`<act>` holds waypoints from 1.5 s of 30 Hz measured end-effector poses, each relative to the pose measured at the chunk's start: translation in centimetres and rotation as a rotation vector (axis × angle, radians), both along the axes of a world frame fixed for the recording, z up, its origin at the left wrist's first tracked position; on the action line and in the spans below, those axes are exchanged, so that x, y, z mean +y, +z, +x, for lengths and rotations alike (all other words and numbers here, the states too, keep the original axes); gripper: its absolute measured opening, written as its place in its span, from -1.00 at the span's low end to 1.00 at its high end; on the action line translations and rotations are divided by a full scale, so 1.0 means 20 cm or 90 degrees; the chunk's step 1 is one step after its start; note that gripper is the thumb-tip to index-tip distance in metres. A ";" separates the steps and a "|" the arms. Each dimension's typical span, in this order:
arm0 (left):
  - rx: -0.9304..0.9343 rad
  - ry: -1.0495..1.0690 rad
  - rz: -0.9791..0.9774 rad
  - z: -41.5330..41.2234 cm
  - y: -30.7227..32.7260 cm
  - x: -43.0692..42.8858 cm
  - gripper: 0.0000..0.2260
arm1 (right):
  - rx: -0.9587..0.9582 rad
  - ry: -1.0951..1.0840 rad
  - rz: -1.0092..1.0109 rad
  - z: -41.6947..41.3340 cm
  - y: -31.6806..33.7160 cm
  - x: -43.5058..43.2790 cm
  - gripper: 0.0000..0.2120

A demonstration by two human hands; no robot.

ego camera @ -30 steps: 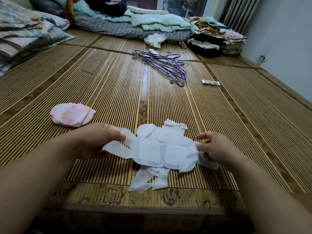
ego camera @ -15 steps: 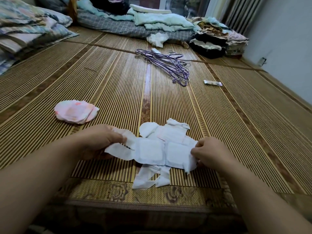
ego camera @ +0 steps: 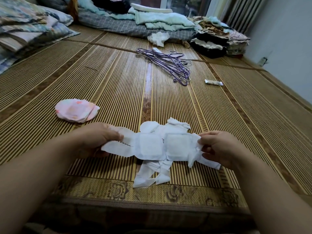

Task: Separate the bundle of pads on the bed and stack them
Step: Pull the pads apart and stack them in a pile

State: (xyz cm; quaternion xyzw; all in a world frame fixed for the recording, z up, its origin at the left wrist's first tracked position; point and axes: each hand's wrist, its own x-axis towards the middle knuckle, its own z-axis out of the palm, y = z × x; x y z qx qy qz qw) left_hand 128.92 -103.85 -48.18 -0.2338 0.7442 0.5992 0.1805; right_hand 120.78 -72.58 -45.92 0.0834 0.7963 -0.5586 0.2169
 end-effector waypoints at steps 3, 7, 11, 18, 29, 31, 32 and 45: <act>0.017 0.007 0.010 0.00 0.00 -0.02 -0.81 | -0.013 0.038 -0.042 0.01 0.02 -0.01 -0.94; 0.035 0.018 0.048 0.00 0.01 -0.06 -0.78 | -0.061 0.037 -0.231 0.02 0.04 -0.03 -0.88; 0.079 0.054 0.148 -0.01 0.04 -0.11 -0.65 | -0.055 0.037 -0.317 0.01 0.07 -0.02 -0.73; 0.100 0.087 0.188 0.00 0.07 -0.13 -0.55 | -0.126 0.026 -0.390 -0.03 0.06 0.05 -0.81; 0.090 0.115 0.167 0.01 0.08 -0.14 -0.69 | -0.184 0.126 -0.272 0.00 0.08 0.09 -0.91; 0.087 0.114 0.161 0.01 0.08 -0.13 -0.73 | -0.178 0.099 -0.297 0.00 0.08 0.07 -0.93; 0.086 0.110 0.162 0.01 0.08 -0.12 -0.74 | -0.176 0.090 -0.308 0.00 0.09 0.07 -0.94; 0.024 0.074 0.035 0.00 0.02 -0.12 -0.78 | 0.046 -0.040 -0.047 -0.04 0.05 0.09 -0.76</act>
